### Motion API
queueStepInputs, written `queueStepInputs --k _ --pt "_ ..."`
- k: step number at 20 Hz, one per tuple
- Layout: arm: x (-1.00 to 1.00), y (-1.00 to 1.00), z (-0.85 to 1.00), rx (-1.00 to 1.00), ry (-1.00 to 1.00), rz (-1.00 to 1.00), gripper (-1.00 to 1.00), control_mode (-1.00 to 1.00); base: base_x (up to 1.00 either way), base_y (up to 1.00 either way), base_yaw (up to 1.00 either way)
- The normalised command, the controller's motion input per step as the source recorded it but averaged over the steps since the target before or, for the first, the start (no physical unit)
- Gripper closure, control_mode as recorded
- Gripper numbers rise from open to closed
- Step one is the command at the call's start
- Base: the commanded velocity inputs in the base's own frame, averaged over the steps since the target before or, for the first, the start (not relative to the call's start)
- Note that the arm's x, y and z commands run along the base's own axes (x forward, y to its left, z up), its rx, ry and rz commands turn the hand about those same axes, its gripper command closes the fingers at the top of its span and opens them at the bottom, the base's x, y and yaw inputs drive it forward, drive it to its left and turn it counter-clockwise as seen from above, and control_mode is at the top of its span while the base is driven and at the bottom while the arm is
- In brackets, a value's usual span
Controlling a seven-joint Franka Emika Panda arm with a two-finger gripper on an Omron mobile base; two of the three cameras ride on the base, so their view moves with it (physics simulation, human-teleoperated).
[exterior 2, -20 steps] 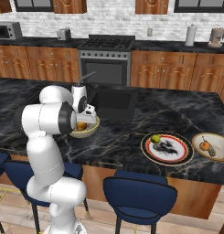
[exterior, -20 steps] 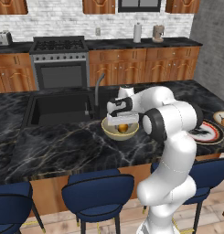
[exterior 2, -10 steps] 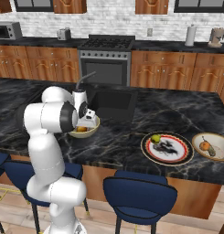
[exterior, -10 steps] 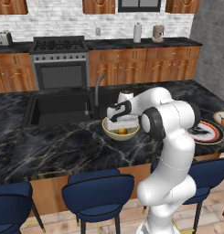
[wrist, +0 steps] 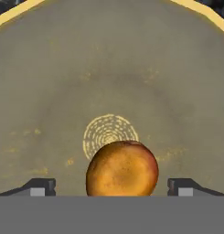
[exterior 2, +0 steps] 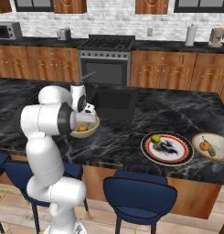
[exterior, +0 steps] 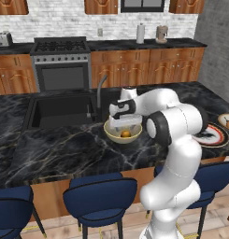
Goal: Take the fruits from the plate on the dining counter and place two fruits in each bowl.
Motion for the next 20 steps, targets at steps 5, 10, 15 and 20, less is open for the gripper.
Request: queueStepInputs --k 5,10,15,20 --pt "-0.43 -0.01 1.0 -0.05 0.0 -0.01 -1.0 -1.0 0.0 0.0 0.0" --pt "-0.98 -0.18 0.83 -0.01 0.0 -0.04 -1.0 -1.0 0.0 0.0 0.0" --pt "-1.0 -0.27 0.51 0.0 -0.01 -0.09 -1.0 -1.0 0.0 0.0 0.0" --pt "-0.95 -0.09 0.05 0.0 -0.02 -0.1 -1.0 -1.0 0.0 0.0 0.0"
